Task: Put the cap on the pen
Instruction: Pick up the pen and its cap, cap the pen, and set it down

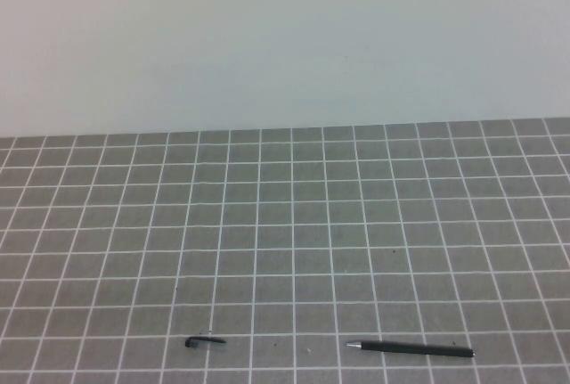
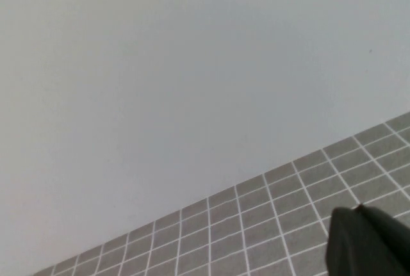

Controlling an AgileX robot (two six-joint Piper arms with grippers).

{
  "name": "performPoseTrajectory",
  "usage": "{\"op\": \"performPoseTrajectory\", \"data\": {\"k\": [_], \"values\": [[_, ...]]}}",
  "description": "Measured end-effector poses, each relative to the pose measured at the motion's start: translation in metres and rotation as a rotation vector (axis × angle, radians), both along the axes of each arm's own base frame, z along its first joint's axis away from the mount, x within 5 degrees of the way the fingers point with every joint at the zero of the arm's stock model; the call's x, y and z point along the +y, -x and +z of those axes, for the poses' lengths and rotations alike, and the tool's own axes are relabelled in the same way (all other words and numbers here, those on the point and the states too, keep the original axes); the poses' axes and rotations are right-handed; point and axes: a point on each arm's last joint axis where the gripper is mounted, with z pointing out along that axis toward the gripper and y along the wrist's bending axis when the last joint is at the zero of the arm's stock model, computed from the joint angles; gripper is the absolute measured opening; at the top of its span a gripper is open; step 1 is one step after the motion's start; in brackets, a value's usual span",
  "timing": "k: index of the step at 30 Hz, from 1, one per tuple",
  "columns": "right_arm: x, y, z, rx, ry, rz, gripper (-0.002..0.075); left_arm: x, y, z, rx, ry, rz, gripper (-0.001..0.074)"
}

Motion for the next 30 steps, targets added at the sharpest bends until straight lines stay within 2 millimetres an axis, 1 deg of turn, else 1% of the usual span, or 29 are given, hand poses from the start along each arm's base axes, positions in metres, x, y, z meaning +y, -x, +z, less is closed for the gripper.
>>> {"op": "performPoseTrajectory", "data": {"k": [2,4,6,8,10,13,16,18,20,22,24,25,27,29,30], "values": [[0.000,0.000,0.000,0.000,0.016,-0.003,-0.0003,0.000,0.000,0.003,0.003,0.023,-0.016,0.0001],[0.000,0.000,0.000,0.000,0.016,-0.003,-0.0003,0.000,0.000,0.010,0.041,0.066,-0.048,0.0001],[0.000,0.000,0.000,0.003,0.016,-0.003,-0.0003,0.000,0.001,0.021,0.132,0.131,-0.088,0.0001],[0.000,0.000,0.000,0.003,0.016,-0.003,-0.0003,-0.001,0.003,0.031,0.236,0.151,-0.095,0.0001],[0.000,0.000,0.000,0.001,0.022,-0.004,-0.0003,-0.001,0.009,0.044,0.288,0.151,-0.094,0.0001],[0.001,0.000,0.001,0.003,0.065,-0.008,-0.0002,-0.001,0.015,0.057,0.359,0.150,-0.090,0.0001],[0.001,0.000,0.000,0.014,0.102,-0.011,-0.0001,-0.001,0.021,0.066,0.376,0.166,-0.103,0.0001],[0.001,0.000,0.002,0.063,0.122,-0.008,-0.0001,-0.001,0.023,0.070,0.354,0.177,-0.113,0.0001],[0.002,0.001,0.006,0.115,0.164,-0.005,-0.0001,-0.001,0.022,0.069,0.351,0.175,-0.111,0.0001],[0.002,0.003,0.015,0.095,0.190,-0.011,-0.0001,-0.001,0.021,0.066,0.363,0.170,-0.106,0.0001],[0.002,0.006,0.024,0.088,0.254,-0.020,-0.0001,-0.001,0.018,0.060,0.394,0.167,-0.104,0.0001],[0.002,0.007,0.029,0.091,0.294,-0.025,-0.0001,-0.001,0.017,0.057,0.425,0.175,-0.108,0.0001],[0.002,0.011,0.038,0.097,0.355,-0.031,0.0000,-0.002,0.014,0.047,0.540,0.180,-0.108,0.0001],[0.003,0.013,0.044,0.122,0.395,-0.029,0.0000,-0.003,0.010,0.037,0.661,0.174,-0.099,0.0000],[0.003,0.014,0.047,0.147,0.401,-0.022,0.0000,-0.004,0.008,0.036,0.694,0.183,-0.105,0.0001]]}}
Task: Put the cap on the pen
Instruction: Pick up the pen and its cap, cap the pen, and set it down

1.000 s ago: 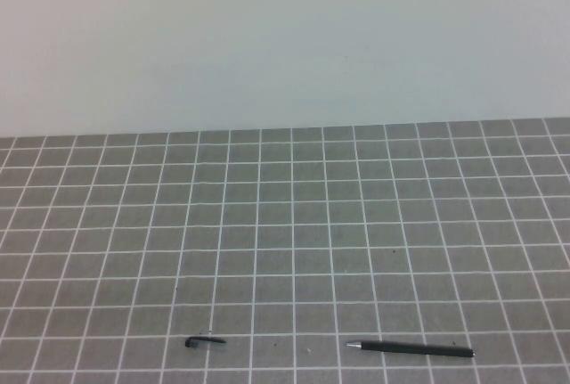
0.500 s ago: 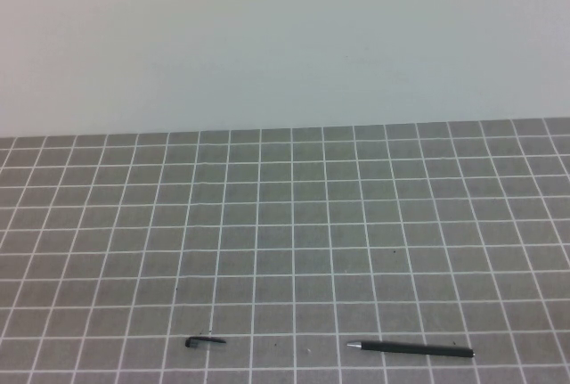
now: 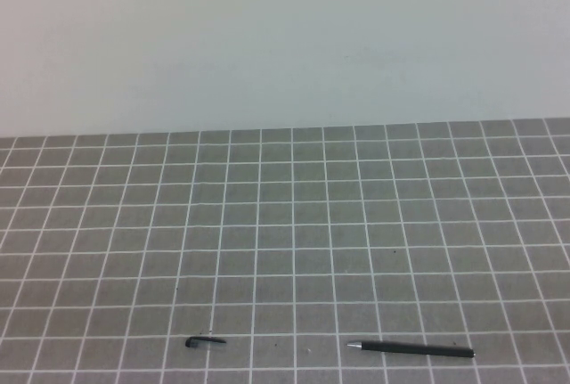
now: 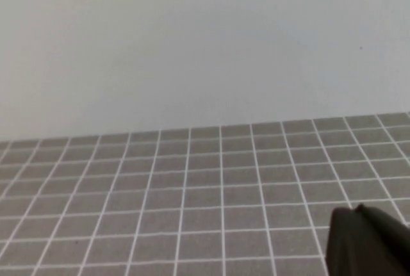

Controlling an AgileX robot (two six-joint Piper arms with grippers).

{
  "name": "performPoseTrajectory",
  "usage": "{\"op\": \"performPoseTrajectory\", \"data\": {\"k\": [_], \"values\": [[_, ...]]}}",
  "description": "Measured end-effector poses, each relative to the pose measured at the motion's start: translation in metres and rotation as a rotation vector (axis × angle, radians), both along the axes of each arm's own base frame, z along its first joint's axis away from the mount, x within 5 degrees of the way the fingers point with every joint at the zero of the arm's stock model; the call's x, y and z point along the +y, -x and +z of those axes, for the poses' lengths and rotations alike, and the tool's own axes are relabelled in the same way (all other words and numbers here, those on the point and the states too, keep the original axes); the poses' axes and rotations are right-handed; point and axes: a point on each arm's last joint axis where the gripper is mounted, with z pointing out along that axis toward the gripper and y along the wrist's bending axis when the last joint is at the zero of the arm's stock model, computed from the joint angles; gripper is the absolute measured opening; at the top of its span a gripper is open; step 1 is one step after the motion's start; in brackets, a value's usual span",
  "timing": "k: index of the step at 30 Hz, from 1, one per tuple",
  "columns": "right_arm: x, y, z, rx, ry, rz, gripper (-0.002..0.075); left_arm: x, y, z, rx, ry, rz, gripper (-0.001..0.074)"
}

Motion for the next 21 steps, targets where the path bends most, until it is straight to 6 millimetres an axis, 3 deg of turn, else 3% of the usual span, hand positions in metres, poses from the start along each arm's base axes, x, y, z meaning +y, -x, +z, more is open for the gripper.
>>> {"op": "performPoseTrajectory", "data": {"k": [7,16,21], "values": [[0.006,-0.018,0.018,0.300,0.093,0.076,0.0000,-0.005,-0.023,0.011,0.149,-0.121,-0.066,0.0001],[0.031,-0.081,0.038,0.582,0.294,0.440,0.0000,-0.017,-0.071,-0.008,0.427,-0.144,-0.204,0.0000],[0.042,-0.117,0.040,0.635,0.400,0.594,0.0000,-0.019,-0.079,-0.011,0.458,-0.093,-0.213,0.0001]]}}
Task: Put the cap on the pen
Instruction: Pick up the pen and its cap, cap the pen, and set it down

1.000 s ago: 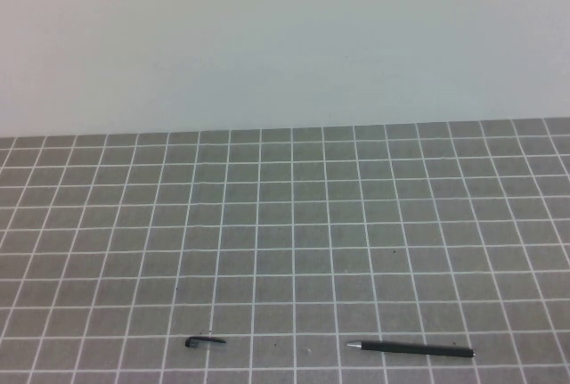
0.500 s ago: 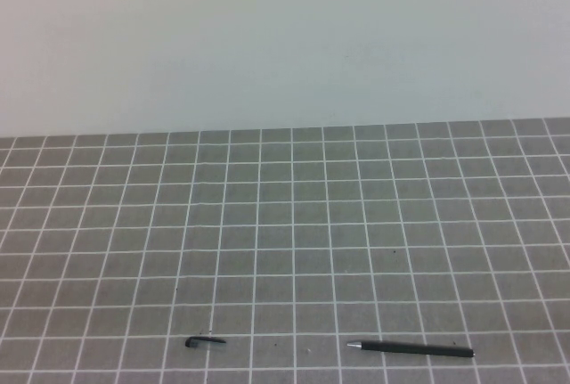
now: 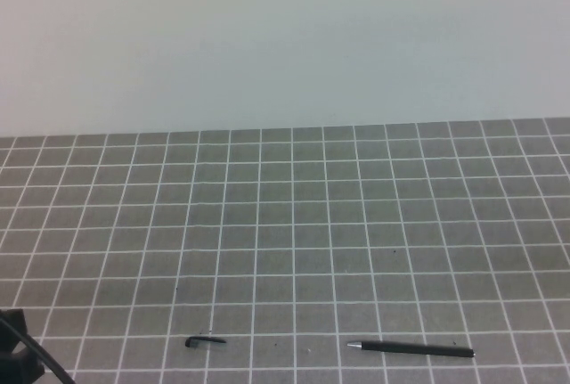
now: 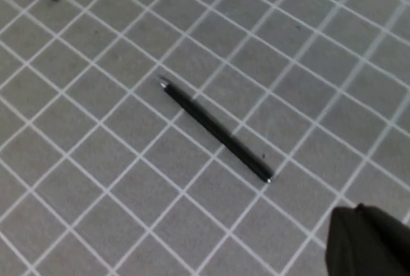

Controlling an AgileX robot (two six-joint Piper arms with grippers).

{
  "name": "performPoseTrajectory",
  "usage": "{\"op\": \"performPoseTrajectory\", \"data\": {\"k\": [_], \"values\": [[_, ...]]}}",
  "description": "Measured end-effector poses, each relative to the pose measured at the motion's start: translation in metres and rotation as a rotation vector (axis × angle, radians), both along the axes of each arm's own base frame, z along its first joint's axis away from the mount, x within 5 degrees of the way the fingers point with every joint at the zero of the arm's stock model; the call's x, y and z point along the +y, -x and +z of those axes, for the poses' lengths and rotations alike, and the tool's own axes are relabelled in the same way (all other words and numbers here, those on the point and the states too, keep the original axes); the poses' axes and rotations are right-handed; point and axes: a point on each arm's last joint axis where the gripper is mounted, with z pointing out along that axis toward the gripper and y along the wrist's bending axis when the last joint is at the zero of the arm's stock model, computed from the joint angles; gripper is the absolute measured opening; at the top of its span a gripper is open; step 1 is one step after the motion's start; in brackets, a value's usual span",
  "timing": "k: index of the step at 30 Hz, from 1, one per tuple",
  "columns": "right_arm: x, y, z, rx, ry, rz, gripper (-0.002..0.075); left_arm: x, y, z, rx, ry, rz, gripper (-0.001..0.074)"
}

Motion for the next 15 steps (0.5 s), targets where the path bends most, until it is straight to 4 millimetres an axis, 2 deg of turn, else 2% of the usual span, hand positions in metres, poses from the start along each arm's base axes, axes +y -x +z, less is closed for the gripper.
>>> {"op": "performPoseTrajectory", "data": {"k": [3,8,11,15], "values": [[0.007,-0.021,-0.004,0.035,0.034,0.058,0.0000,0.000,0.000,0.000,0.001,-0.004,-0.003,0.0001],[0.033,-0.049,-0.021,0.257,0.096,0.235,0.0000,0.000,0.000,0.000,0.002,-0.012,-0.008,0.0001],[0.050,-0.064,-0.034,0.351,0.226,0.317,0.0000,0.000,0.000,-0.001,0.002,-0.012,-0.007,0.0001],[0.071,-0.078,-0.049,0.380,0.438,0.395,0.0000,0.000,-0.001,0.000,-0.007,-0.009,-0.003,0.0001]]}}
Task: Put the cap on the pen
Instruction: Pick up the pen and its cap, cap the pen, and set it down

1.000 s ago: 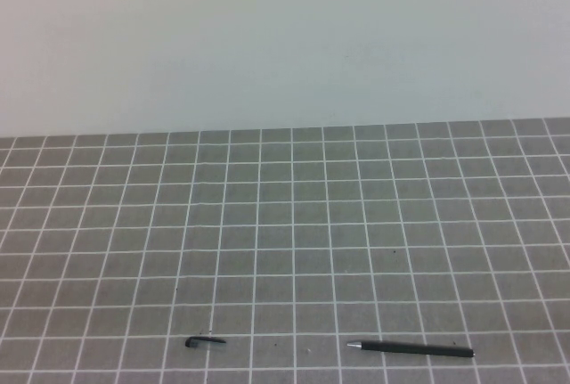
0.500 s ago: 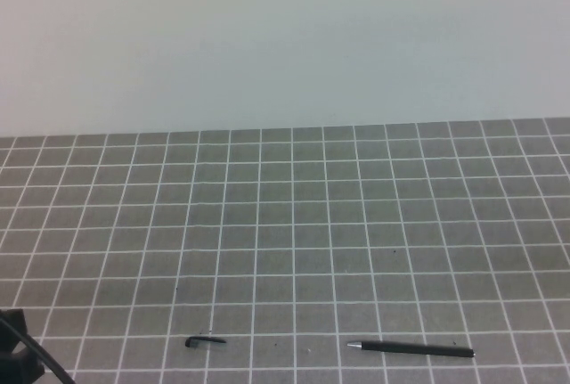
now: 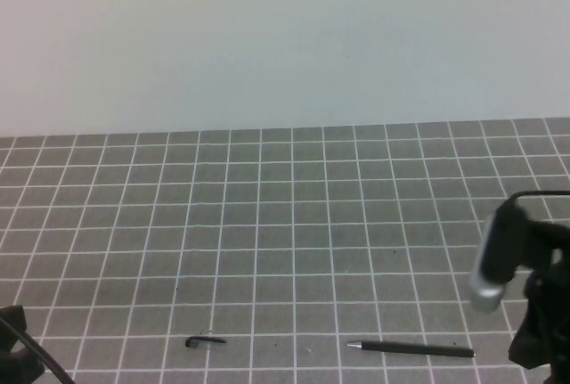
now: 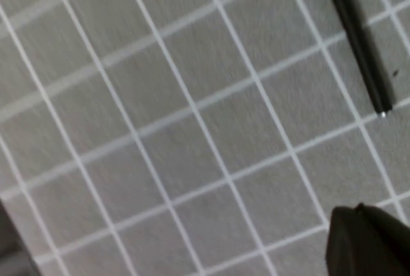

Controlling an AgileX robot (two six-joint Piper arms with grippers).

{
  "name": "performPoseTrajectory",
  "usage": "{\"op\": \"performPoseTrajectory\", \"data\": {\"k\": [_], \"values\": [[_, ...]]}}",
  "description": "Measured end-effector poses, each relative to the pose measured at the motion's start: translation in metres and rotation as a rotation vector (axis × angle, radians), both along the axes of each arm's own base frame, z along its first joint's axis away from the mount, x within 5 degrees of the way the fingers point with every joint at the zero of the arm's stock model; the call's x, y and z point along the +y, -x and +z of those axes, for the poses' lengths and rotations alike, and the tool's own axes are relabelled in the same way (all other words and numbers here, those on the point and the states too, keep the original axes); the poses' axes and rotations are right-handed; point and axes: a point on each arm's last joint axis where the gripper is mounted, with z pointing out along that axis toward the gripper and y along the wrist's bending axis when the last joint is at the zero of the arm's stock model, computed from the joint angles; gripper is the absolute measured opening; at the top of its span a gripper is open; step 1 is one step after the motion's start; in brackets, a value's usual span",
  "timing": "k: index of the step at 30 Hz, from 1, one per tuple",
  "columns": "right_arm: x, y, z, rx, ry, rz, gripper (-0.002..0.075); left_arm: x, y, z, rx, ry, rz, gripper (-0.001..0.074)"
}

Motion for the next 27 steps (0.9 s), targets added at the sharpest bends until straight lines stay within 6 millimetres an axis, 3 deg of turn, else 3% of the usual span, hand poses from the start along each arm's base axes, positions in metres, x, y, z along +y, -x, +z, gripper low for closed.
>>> {"op": "performPoseTrajectory", "data": {"k": [5,7,9,13,15,27], "values": [[0.027,-0.014,-0.020,-0.011,0.139,0.153,0.0008,0.000,0.000,0.000,-0.005,-0.009,-0.004,0.0001],[0.036,-0.017,-0.024,0.008,0.138,0.162,0.0047,0.000,0.000,0.000,-0.003,-0.009,-0.005,0.0001],[0.047,-0.020,-0.026,0.021,0.140,0.172,0.0126,0.000,0.000,0.000,-0.003,-0.009,-0.005,0.0001],[0.063,-0.030,-0.031,0.015,0.142,0.191,0.0355,0.000,0.000,0.000,-0.002,-0.004,-0.005,0.0001],[0.068,-0.037,-0.038,-0.008,0.170,0.222,0.0422,0.000,0.000,0.000,-0.007,-0.006,-0.004,0.0001],[0.076,-0.054,-0.073,0.039,0.232,0.236,0.0407,0.001,-0.002,0.002,-0.038,-0.010,0.008,0.0001]]}}
